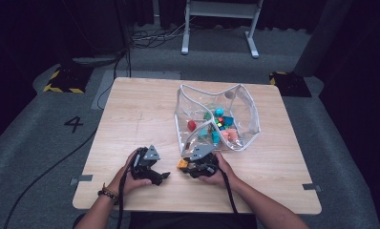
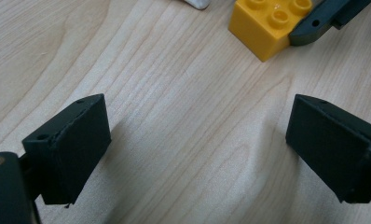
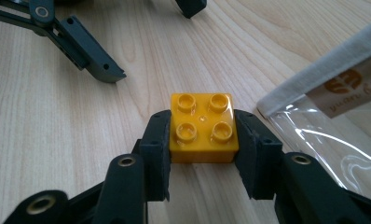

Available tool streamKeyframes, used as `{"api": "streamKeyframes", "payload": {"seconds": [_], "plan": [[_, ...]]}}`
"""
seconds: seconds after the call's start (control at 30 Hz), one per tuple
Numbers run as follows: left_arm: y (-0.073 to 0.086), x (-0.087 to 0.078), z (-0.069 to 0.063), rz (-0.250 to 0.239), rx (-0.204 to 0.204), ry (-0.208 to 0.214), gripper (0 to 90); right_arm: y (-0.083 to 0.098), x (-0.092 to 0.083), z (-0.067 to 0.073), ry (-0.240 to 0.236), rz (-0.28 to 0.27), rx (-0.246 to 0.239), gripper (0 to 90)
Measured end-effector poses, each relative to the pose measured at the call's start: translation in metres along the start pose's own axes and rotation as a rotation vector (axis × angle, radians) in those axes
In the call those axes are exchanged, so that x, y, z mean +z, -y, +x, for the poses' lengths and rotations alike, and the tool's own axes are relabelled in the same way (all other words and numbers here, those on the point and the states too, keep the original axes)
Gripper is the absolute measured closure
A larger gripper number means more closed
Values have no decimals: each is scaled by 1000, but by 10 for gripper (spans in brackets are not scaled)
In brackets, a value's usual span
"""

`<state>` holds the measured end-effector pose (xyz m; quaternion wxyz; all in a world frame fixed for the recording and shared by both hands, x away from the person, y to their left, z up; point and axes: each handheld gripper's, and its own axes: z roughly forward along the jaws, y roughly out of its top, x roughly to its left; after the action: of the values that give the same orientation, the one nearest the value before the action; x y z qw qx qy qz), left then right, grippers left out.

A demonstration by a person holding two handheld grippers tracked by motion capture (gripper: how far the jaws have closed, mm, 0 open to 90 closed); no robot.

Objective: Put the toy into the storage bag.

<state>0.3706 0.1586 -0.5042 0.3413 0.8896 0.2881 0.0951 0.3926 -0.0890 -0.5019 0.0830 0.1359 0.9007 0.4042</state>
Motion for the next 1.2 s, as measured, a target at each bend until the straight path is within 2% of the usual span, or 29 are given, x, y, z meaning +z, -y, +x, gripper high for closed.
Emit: {"api": "streamKeyframes", "payload": {"seconds": [0.13,0.2,0.3,0.33,0.37,0.4,0.43,0.47,0.5,0.7,0.87,0.9,0.97,1.0,1.07,1.2], "plan": [[0,0,0,1,1,0,66,3,-4,2,-2,-4,24,597],[0,0,0,1,1,-1,66,5,-7,3,-7,-4,11,597],[0,0,0,0,0,-1,66,6,-13,4,-17,-13,17,597],[0,0,0,0,-1,-1,66,8,-21,3,-21,-21,0,597],[0,0,0,0,-1,-1,66,8,-21,3,-21,-21,0,597],[0,0,0,0,0,-2,66,11,-28,3,-26,-33,21,597],[0,0,0,0,0,-2,66,11,-28,3,-26,-33,21,597],[0,0,0,0,0,-2,66,14,-35,2,-19,-29,4,597],[0,0,0,0,0,-2,66,15,-39,3,-16,-33,24,597],[0,0,0,-1,-1,-1,66,26,-56,1,-4,-32,14,597],[0,0,0,-1,-1,-2,66,40,-73,-5,28,-32,25,597],[0,0,0,-1,-2,-1,66,43,-79,-6,27,-35,48,597],[0,0,0,-1,-1,-2,66,47,-86,-9,34,-40,37,597],[0,0,0,-1,-1,-1,66,50,-91,-10,33,-45,53,597],[0,0,0,-1,-1,-1,66,53,-98,-13,29,-42,46,597],[0,0,0,-1,-1,-1,66,63,-116,-19,74,-37,59,597]]}}
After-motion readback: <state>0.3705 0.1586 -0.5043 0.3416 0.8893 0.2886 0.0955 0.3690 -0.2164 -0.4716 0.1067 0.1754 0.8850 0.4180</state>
